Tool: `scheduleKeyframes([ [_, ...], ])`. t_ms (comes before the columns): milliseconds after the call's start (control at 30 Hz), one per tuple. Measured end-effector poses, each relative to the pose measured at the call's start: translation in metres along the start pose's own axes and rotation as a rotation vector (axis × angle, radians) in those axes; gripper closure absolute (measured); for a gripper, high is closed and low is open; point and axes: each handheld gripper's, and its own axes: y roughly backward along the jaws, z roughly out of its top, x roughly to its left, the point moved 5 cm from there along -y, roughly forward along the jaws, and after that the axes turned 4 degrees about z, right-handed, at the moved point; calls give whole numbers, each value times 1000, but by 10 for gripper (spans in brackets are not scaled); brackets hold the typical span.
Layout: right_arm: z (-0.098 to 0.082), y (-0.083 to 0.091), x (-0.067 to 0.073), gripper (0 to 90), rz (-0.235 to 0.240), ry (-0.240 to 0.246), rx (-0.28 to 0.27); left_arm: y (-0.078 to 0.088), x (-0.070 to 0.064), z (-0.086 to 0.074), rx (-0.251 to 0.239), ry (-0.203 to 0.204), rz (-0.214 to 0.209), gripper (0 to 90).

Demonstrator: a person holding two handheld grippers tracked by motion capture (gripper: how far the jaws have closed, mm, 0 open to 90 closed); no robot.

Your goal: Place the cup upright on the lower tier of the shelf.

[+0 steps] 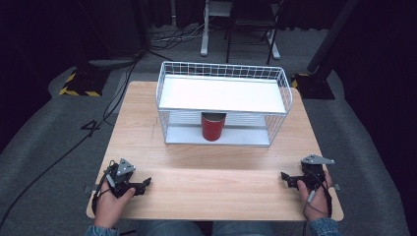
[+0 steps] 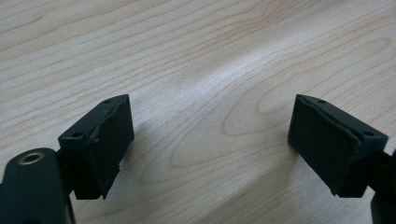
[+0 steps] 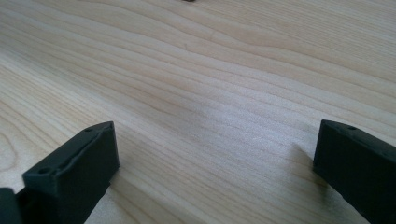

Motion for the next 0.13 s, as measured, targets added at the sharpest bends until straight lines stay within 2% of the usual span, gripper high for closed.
scheduleKeyframes([
  [133, 0, 0, 0, 3, 0, 0, 0, 0, 0, 0, 0, -1, 0, 146],
])
